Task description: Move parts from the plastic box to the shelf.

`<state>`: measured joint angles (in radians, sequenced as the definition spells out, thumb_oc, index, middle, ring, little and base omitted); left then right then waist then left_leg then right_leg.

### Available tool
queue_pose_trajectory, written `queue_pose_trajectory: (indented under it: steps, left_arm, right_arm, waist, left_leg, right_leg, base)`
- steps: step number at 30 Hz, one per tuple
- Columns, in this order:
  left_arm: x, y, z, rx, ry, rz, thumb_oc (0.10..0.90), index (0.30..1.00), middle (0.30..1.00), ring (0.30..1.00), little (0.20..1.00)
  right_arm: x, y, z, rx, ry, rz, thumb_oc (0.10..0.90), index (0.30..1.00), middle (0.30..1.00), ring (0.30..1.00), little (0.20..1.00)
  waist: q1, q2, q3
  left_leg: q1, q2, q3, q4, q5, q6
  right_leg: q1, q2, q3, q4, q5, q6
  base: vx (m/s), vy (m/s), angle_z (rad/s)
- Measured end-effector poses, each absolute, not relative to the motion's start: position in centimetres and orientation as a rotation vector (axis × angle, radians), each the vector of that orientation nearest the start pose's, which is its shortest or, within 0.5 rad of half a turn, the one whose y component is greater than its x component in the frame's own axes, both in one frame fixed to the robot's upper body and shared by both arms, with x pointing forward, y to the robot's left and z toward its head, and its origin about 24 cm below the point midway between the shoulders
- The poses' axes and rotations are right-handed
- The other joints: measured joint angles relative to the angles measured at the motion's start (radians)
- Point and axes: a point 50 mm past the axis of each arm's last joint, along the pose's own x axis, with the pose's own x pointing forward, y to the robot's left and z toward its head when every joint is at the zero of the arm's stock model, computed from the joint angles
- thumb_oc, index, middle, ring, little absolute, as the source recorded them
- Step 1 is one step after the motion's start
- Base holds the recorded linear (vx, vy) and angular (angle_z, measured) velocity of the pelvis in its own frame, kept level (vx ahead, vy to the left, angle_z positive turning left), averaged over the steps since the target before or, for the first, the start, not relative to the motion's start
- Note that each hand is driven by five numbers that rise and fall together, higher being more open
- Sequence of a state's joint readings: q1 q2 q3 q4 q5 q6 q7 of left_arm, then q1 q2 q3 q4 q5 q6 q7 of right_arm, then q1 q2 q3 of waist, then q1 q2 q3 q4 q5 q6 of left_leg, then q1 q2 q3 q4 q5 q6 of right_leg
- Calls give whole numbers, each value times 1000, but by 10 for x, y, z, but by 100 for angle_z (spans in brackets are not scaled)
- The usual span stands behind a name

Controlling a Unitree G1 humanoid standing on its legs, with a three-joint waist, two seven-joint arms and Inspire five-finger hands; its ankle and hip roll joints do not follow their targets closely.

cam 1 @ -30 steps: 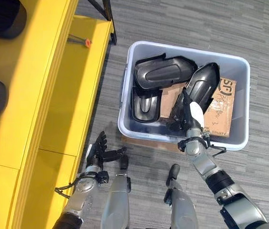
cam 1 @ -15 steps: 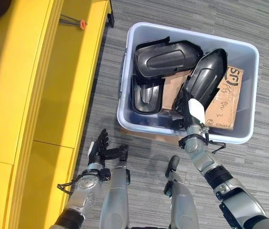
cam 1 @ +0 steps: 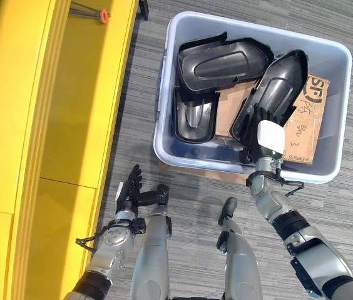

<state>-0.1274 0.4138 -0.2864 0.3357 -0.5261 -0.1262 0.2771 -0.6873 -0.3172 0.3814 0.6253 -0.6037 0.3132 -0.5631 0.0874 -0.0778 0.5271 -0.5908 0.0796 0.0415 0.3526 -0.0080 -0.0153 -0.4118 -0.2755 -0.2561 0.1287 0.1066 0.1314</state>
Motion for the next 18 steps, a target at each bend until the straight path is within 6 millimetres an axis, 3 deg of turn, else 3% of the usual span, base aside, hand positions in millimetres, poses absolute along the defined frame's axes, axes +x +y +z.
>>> queue_pose_trajectory:
  steps: [18]
  left_arm:
    - [269,201,11,-35,151,138,900,1000,1000,1000,1000]
  right_arm:
    - [372,-166,120,-1188,-204,-481,900,1000,1000,1000,1000]
  waist:
    - [1,19,4]
  left_leg:
    - [-98,-20,-18,24,3,8]
  right_leg:
    - [-98,-22,-1,56,-21,8]
  base:
    - [1,8,2]
